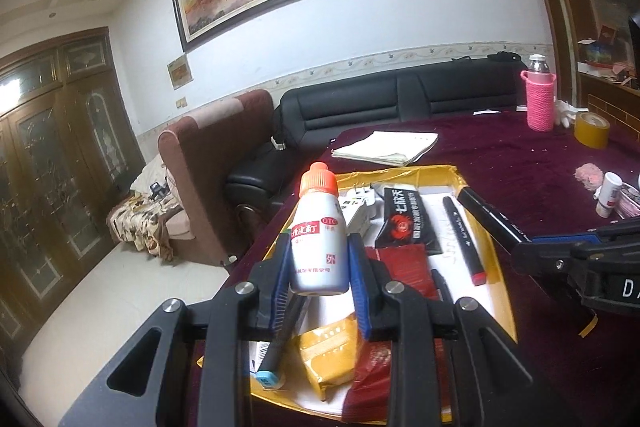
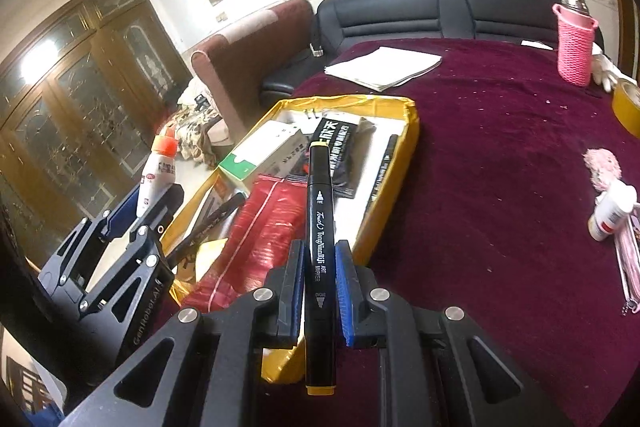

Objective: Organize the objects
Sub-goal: 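Lower the glue bottle into the tray and open the left tool while the right tool holds the marker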

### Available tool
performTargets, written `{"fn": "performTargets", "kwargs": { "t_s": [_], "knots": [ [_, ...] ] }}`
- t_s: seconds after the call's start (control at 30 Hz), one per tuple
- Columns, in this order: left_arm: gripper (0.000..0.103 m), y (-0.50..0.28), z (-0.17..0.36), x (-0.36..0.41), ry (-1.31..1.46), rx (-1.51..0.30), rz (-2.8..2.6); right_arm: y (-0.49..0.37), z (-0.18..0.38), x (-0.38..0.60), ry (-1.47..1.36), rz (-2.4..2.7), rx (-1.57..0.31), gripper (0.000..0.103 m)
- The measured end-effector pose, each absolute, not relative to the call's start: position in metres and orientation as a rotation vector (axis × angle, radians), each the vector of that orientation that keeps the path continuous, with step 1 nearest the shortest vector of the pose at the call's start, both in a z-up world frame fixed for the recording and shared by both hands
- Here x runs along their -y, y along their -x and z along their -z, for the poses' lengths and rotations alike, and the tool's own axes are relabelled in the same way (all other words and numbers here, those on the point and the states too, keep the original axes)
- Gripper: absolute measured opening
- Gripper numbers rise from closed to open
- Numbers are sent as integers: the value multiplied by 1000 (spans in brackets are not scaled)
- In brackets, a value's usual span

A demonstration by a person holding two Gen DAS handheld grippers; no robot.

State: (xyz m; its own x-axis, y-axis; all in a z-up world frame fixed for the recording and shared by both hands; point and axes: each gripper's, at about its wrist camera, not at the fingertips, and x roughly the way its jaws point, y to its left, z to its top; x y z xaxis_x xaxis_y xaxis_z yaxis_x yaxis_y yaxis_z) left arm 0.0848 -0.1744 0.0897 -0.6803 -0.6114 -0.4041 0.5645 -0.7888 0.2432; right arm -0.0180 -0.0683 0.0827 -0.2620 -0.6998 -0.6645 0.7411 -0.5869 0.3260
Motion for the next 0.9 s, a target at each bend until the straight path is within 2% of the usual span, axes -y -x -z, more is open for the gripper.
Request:
{"fn": "performTargets", "kwargs": {
  "t_s": [0.5,0.77,0.9],
  "knots": [
    [27,-80,-79,198,-687,51,2392,23,-74,113,-1035,1921,-80,17],
    [27,-75,-65,234,-831,-194,2435,31,-63,130,-1070,1942,-96,17],
    [27,-72,-57,243,-878,-248,2432,36,-53,137,-1098,1955,-103,17]
  ]
}}
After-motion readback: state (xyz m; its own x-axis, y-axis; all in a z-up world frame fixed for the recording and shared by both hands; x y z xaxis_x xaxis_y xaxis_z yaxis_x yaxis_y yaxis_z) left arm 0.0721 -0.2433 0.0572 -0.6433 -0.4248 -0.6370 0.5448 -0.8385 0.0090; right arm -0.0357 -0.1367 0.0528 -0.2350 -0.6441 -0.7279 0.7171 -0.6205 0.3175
